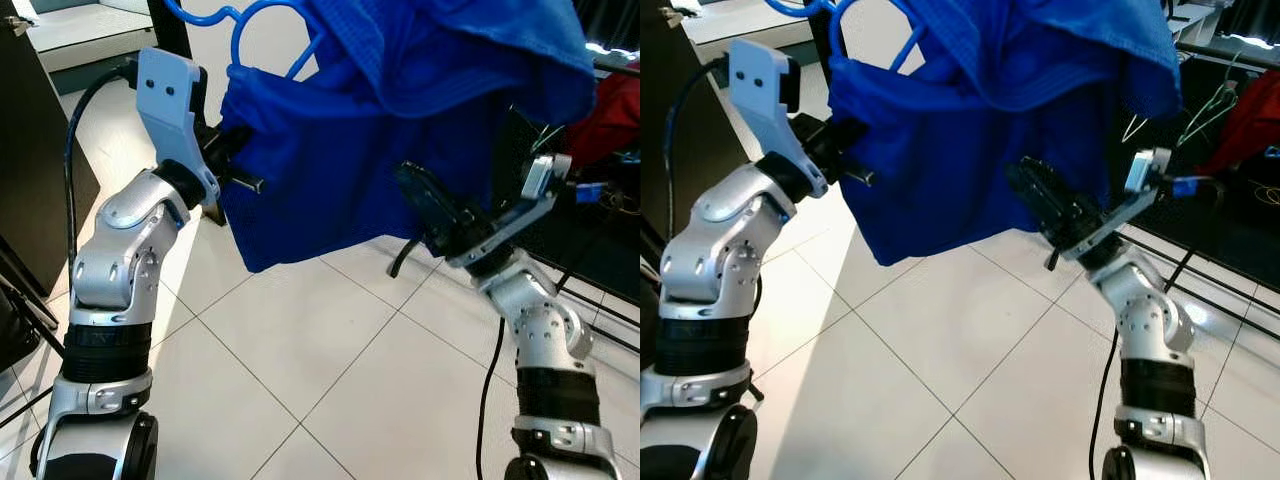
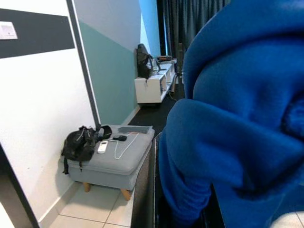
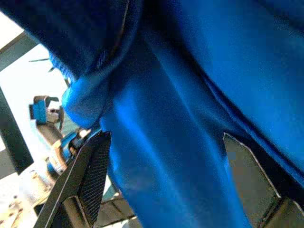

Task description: Hang hanger

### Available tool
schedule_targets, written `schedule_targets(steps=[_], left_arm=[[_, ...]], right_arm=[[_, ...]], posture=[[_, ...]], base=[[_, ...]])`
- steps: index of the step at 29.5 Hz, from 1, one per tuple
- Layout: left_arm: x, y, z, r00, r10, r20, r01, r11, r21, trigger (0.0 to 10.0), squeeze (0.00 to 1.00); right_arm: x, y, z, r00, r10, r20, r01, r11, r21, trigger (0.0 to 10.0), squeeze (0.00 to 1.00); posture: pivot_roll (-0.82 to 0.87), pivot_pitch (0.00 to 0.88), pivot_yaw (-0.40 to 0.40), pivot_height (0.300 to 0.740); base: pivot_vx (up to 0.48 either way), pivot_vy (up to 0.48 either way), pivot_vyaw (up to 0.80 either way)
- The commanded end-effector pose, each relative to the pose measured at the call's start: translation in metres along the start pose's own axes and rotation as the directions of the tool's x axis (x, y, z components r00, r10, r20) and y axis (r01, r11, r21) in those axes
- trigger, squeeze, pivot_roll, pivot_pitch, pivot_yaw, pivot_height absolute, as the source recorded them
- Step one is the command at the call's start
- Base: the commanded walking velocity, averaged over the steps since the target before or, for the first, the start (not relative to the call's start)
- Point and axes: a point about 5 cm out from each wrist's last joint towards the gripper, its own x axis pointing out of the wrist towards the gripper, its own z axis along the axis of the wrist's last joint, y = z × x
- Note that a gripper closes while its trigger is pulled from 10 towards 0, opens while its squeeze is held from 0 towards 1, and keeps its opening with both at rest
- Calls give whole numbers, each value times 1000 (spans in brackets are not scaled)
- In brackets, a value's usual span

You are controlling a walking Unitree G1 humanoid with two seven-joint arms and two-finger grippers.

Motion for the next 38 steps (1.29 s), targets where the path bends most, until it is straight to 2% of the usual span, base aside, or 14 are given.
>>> schedule_targets(steps=[1, 10, 22, 30, 31, 38], left_arm=[[-3, -3, 2, 1000, -16, 5, 16, 1000, 10, 10000, 0], [-4, 2, -1, 999, 26, -23, -25, 999, 43, 10000, 0], [-5, 6, -1, 997, 66, -32, -64, 995, 71, 10000, 0], [-4, -3, 3, 1000, -13, -9, 13, 1000, 19, 10000, 0], [-4, -13, 5, 997, -73, 4, 73, 997, -6, 10000, 0], [-3, -19, 5, 994, -110, 14, 110, 993, -34, 10000, 0]], right_arm=[[1, 2, 6, 1000, 5, 16, -4, 1000, -21, 10000, 0], [1, 14, 17, 995, 93, 39, -92, 995, -25, 10000, 0], [1, 9, 24, 995, 75, 63, -72, 996, -52, 10000, 0], [0, 3, 29, 997, 31, 76, -26, 997, -68, 10000, 0], [1, 4, 24, 999, 32, 41, -29, 997, -76, 10000, 0], [1, 3, 16, 999, 29, -12, -30, 995, -95, 10000, 0]], posture=[[8, 63, 13, 740], [6, 74, 17, 740], [7, 82, 17, 740], [7, 82, 16, 740], [7, 82, 14, 740], [5, 81, 12, 740]], base=[[0, 0, 0], [0, 0, 0], [0, 0, 0], [0, 0, 0], [0, 0, 0], [0, 0, 0]])
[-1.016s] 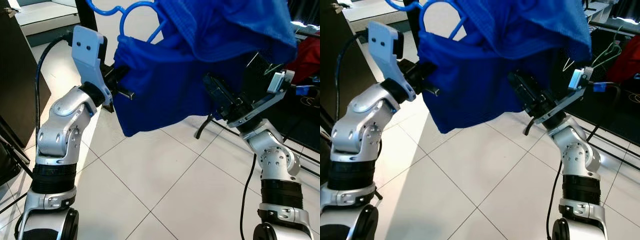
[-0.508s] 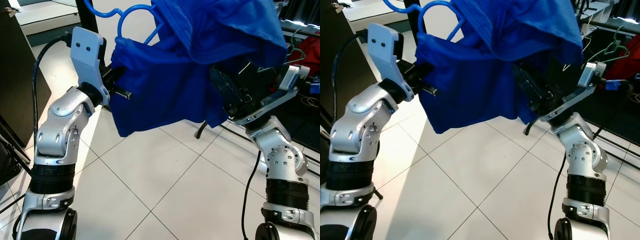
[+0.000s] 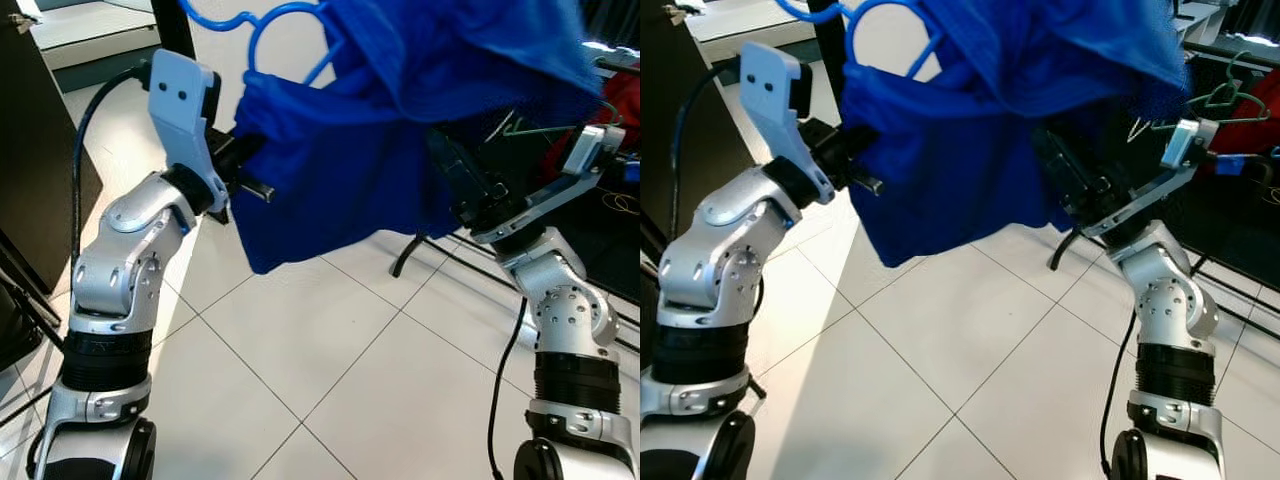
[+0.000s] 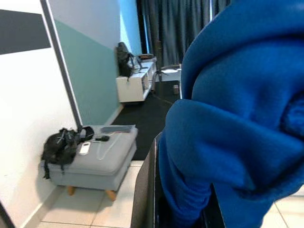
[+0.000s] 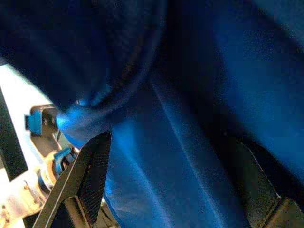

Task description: Hang hanger

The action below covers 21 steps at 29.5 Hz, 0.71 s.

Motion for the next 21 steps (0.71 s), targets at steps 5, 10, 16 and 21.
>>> schedule_targets(steps=[5, 10, 16, 21], left_arm=[[-1, -5, 2, 1000, -16, 18, 16, 1000, -14, 10000, 0], [0, -4, 3, 1000, 22, 16, -22, 1000, 5, 10000, 0], [-1, 22, 2, 976, 219, -4, -219, 974, 55, 10000, 0], [-2, 24, 2, 973, 231, -5, -230, 972, 54, 10000, 0]], right_arm=[[-3, -1, -5, 1000, 5, -28, -5, 1000, -4, 6039, 0], [-2, 1, -9, 1000, 15, -27, -15, 1000, 10, 0, 0], [-3, -2, -13, 999, -14, -43, 14, 1000, -1, 0, 0], [-3, -2, -13, 999, -15, -44, 14, 1000, -2, 0, 0]], posture=[[4, 83, 13, 740], [5, 84, 15, 740], [5, 85, 14, 740], [5, 85, 14, 740]], base=[[0, 0, 0], [0, 0, 0], [0, 0, 0], [0, 0, 0]])
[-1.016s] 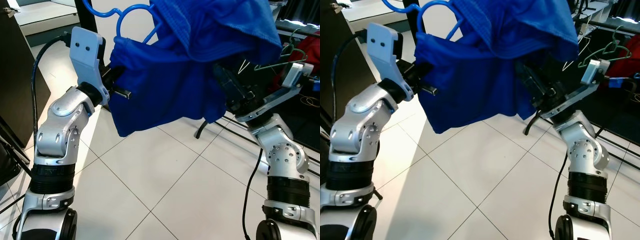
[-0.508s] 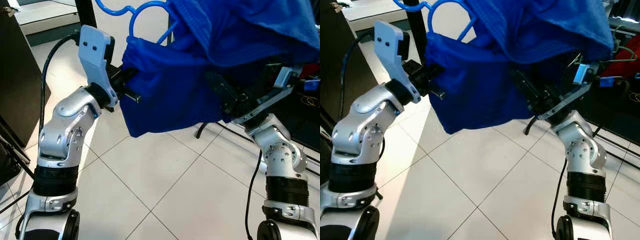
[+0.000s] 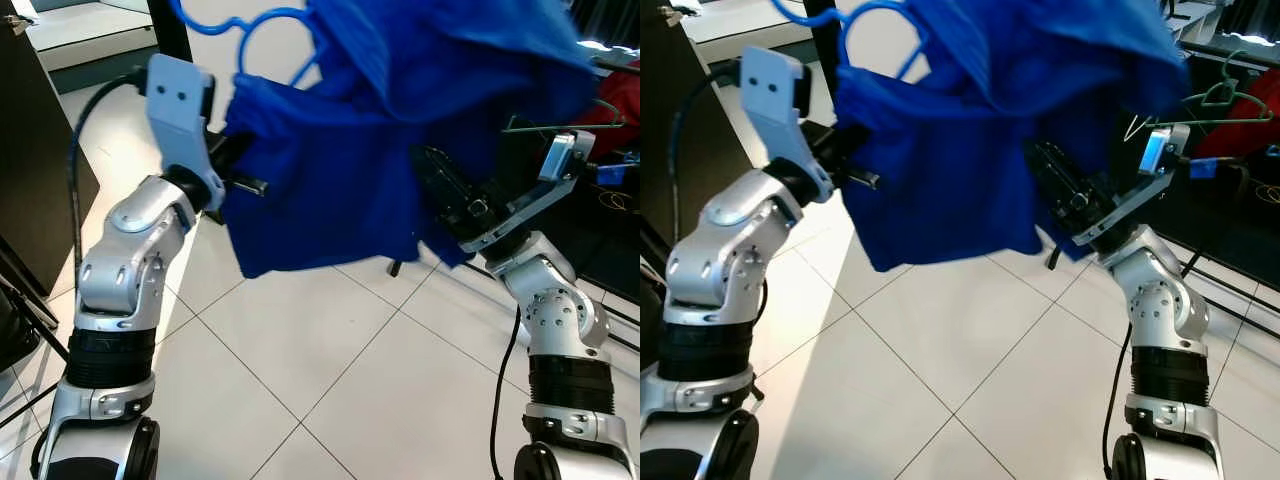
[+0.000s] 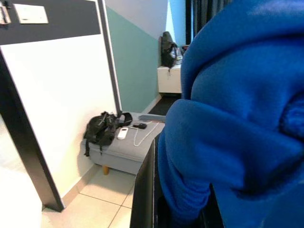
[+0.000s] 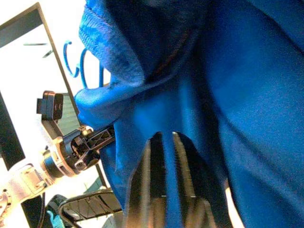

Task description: Hang hanger

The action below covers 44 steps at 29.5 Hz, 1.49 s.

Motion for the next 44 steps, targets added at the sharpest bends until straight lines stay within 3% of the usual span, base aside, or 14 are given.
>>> schedule_targets(steps=[1, 5, 11, 12, 14, 15, 16, 36, 37, 39, 40, 42, 43, 44], left_arm=[[2, 9, 9, 999, 41, 32, -42, 999, 19, 10000, 0], [2, 26, 9, 989, 147, 25, -148, 989, 28, 10000, 0], [2, 24, 11, 990, 137, 34, -138, 990, 19, 10000, 0], [2, 19, 13, 993, 110, 45, -111, 994, 12, 10000, 0], [2, 19, 13, 993, 110, 45, -111, 994, 12, 10000, 0], [3, 14, 14, 996, 76, 53, -76, 997, 10, 10000, 0], [4, 9, 15, 997, 40, 60, -40, 999, 6, 10000, 0], [5, -17, 13, 990, -129, 66, 129, 992, -6, 10000, 0], [5, -17, 13, 989, -132, 63, 132, 991, -5, 10000, 0], [5, -17, 13, 989, -133, 61, 133, 991, -4, 10000, 0], [4, -17, 13, 989, -135, 60, 136, 991, -4, 10000, 0], [4, -17, 12, 989, -137, 59, 138, 990, -4, 10000, 0], [4, -18, 12, 988, -142, 58, 143, 990, -6, 10000, 0], [4, -18, 12, 988, -146, 57, 147, 989, -8, 10000, 0]], right_arm=[[0, 1, -5, 1000, -3, -14, 3, 1000, -2, 0, 0], [1, 1, -7, 999, -7, -35, 7, 1000, -12, 0, 0], [1, 1, -11, 998, -16, -57, 15, 1000, -25, 0, 0], [1, -1, -12, 997, -37, -66, 34, 999, -42, 1176, 0], [1, -1, -12, 997, -37, -66, 34, 999, -42, 1176, 0], [1, -5, -13, 995, -75, -68, 72, 996, -45, 10000, 71], [2, -7, -12, 994, -89, -65, 86, 995, -51, 10000, 996], [6, -8, -6, 993, -97, -61, 88, 988, -127, 10000, 969], [6, -8, -4, 994, -96, -51, 89, 988, -128, 10000, 820], [6, -8, -3, 994, -95, -45, 88, 988, -127, 10000, 820], [5, -9, 0, 995, -99, -32, 95, 988, -125, 10000, 361], [5, -9, 1, 994, -103, -23, 99, 987, -125, 10000, 361], [5, -10, 2, 994, -109, -13, 106, 987, -124, 10000, 82], [4, -11, 3, 994, -112, -7, 111, 986, -124, 10000, 82]], posture=[[4, 87, 16, 740], [4, 87, 16, 740], [4, 85, 14, 740], [4, 85, 14, 740], [4, 85, 14, 740], [6, 82, 14, 740], [7, 78, 15, 740], [3, 71, 19, 740], [2, 75, 18, 740], [2, 75, 18, 740], [2, 75, 18, 740], [2, 75, 18, 740], [2, 75, 18, 740], [2, 75, 18, 740]], base=[[0, 0, 0], [0, 0, 0], [0, 0, 0], [0, 0, 0], [0, 0, 0], [0, 0, 0], [0, 0, 0], [0, 0, 0], [0, 0, 0], [0, 0, 0], [0, 0, 0], [0, 0, 0], [0, 0, 0], [0, 0, 0]])
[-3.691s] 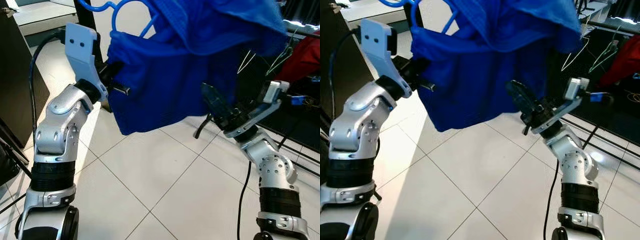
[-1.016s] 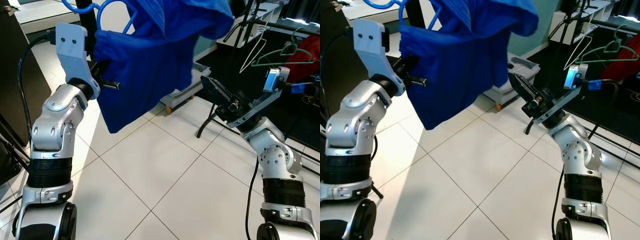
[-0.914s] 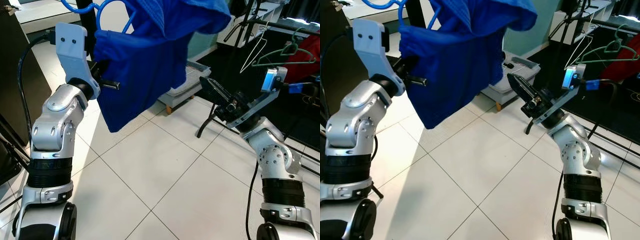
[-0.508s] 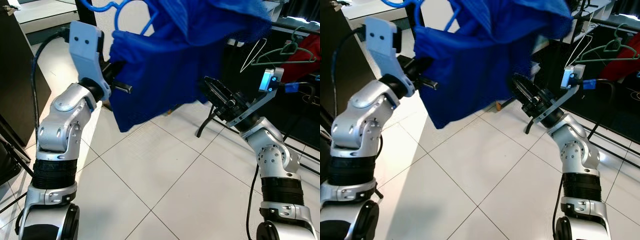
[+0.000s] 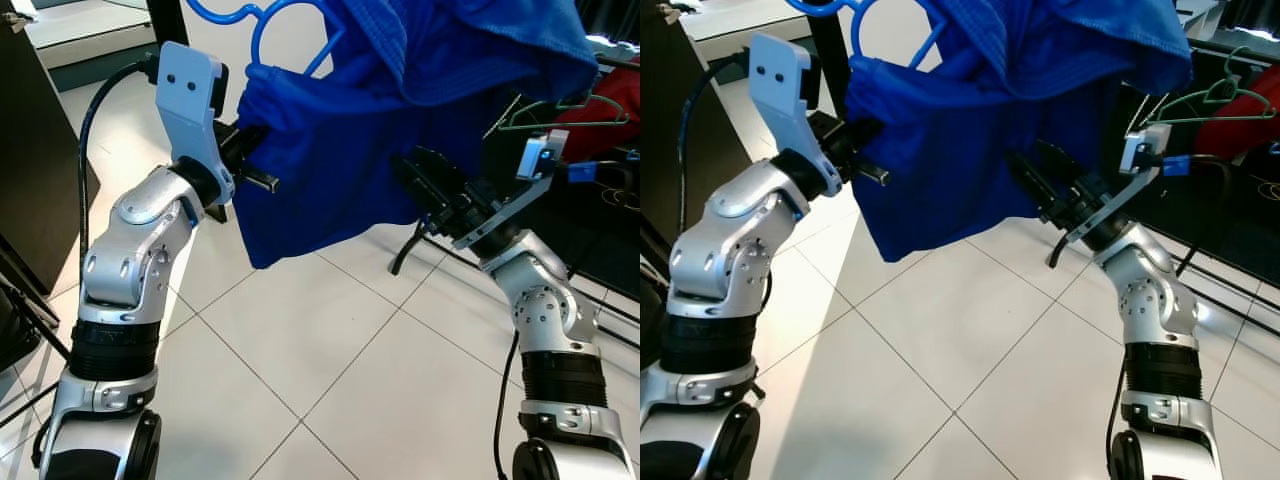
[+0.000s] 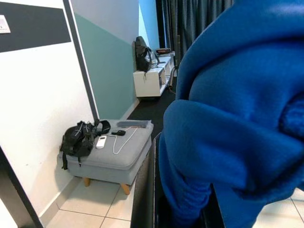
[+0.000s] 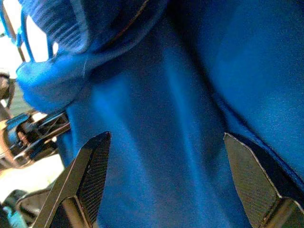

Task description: Hang hanger

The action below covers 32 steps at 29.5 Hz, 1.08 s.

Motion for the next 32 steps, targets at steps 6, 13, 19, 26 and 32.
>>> schedule_targets(steps=[6, 13, 19, 26, 32], left_arm=[[-4, -12, 8, 997, -71, 44, 72, 997, -32, 10000, 0], [-5, -17, 10, 994, -96, 51, 99, 994, -45, 10000, 0], [-6, -17, 10, 995, -88, 53, 90, 995, -45, 10000, 0], [-5, -14, 9, 997, -67, 49, 69, 997, -37, 10000, 0], [-4, -6, 8, 999, -2, 38, 3, 1000, -22, 10000, 0]], right_arm=[[4, -3, 7, 1000, -8, 29, 8, 1000, -13, 10000, 0], [5, -1, 7, 999, 18, 30, -18, 1000, -6, 10000, 0], [3, 5, 4, 997, 79, 24, -79, 997, 11, 0, 0], [3, 7, 3, 995, 95, 21, -96, 995, 18, 0, 0], [3, 9, 1, 993, 117, 14, -117, 993, 26, 0, 0]], posture=[[3, 82, 15, 740], [3, 83, 11, 740], [1, 83, 10, 740], [-1, 82, 10, 740], [-1, 81, 11, 740]], base=[[0, 0, 0], [0, 0, 0], [0, 0, 0], [0, 0, 0], [0, 0, 0]])
